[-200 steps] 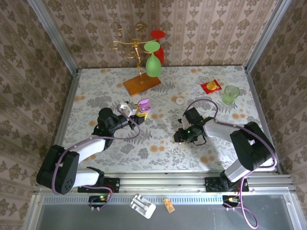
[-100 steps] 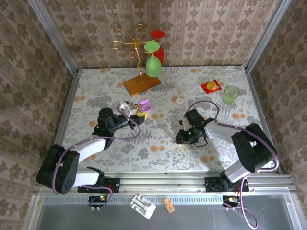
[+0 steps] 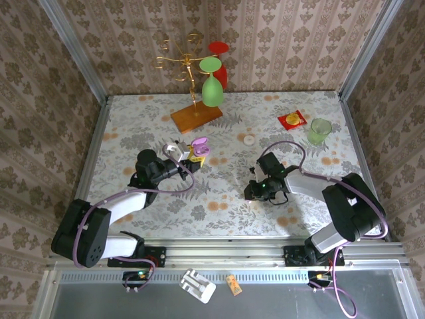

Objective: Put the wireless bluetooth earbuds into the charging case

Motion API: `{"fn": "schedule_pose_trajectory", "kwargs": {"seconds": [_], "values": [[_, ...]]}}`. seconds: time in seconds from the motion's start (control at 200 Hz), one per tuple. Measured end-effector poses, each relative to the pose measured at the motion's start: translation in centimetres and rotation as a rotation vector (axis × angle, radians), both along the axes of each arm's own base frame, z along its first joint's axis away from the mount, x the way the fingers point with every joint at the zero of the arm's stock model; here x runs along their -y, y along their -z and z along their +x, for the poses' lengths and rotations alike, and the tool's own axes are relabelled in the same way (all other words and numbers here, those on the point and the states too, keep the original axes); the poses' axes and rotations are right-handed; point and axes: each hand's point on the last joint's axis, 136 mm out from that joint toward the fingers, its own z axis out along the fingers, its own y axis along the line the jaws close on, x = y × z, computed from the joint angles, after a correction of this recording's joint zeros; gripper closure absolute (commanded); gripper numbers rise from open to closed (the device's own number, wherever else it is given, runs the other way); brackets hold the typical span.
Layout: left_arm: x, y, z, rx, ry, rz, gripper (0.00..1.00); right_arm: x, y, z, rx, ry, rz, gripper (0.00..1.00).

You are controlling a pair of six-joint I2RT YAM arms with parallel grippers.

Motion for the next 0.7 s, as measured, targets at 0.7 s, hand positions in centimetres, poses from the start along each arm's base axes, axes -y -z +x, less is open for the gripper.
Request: {"fn": "schedule_pose_trajectory", "kwargs": {"seconds": [0.7], "values": [[0.9, -0.2, -1.0, -0.050, 0.065, -0.037, 0.77, -2.0, -16.0, 4.4, 0.522, 0.046, 0.179, 0.85]]}}
